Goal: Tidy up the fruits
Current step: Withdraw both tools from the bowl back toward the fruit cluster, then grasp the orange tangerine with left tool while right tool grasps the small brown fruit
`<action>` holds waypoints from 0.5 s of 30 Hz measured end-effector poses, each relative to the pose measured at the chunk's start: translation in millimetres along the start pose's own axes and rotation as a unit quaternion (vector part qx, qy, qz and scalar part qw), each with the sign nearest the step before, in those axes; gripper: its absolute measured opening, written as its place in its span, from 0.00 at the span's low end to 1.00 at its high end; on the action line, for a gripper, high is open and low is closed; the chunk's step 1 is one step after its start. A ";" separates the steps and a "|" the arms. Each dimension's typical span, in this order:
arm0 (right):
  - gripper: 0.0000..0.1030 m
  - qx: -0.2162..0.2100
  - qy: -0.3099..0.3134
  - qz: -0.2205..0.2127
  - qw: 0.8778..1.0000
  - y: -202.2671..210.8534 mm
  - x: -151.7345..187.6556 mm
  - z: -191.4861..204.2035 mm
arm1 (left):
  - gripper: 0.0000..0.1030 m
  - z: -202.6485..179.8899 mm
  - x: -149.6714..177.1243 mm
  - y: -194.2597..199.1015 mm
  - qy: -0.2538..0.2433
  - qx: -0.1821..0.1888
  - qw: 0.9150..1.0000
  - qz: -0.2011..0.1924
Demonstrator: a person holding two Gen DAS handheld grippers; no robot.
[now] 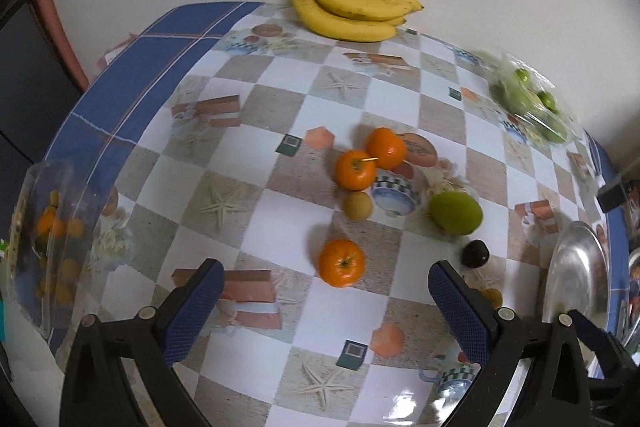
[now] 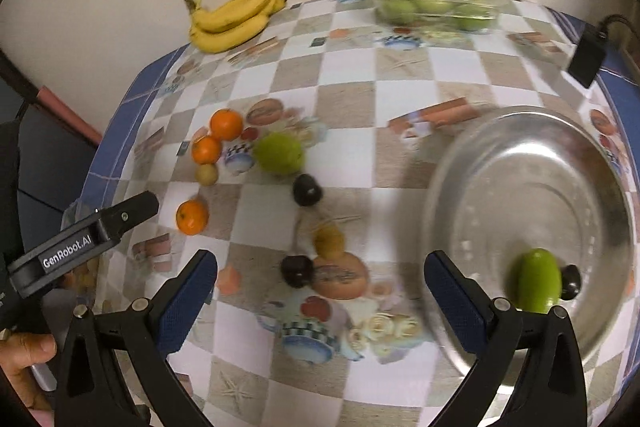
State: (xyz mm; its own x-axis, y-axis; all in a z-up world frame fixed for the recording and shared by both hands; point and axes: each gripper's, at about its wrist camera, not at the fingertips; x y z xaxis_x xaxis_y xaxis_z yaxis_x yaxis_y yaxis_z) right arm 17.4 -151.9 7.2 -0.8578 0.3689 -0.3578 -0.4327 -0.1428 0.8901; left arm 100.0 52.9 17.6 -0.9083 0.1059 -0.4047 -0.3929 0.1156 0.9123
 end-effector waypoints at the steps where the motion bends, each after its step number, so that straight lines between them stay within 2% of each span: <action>1: 1.00 0.001 0.002 0.002 1.000 -1.1 0.4 0.9 | 1.00 2.3 -0.2 -1.2 0.004 0.002 1.000 0.002; 13: 0.99 0.016 0.006 0.020 1.000 -33.9 -8.2 8.8 | 0.98 -7.1 -3.7 -38.1 0.009 0.038 0.998 0.045; 15: 0.95 0.019 0.007 0.024 1.000 -38.7 -9.6 8.1 | 0.94 -9.2 -3.6 -44.9 0.009 0.042 0.998 0.052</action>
State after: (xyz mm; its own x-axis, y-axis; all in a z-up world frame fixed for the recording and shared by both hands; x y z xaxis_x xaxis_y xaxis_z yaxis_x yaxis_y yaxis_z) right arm 44.6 -142.4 -21.6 -0.8813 0.3497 -0.3177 -0.3800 -0.1253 0.9165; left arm 119.6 38.3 -21.3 -0.9460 0.1044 -0.3068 -0.2845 0.1864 0.9404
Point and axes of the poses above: each gripper's, at about its wrist camera, not at the fingertips, and y roughly against the way its jaws point, z to its left, x to its underside, and after that the axes turned 3 degrees about -y, right-handed
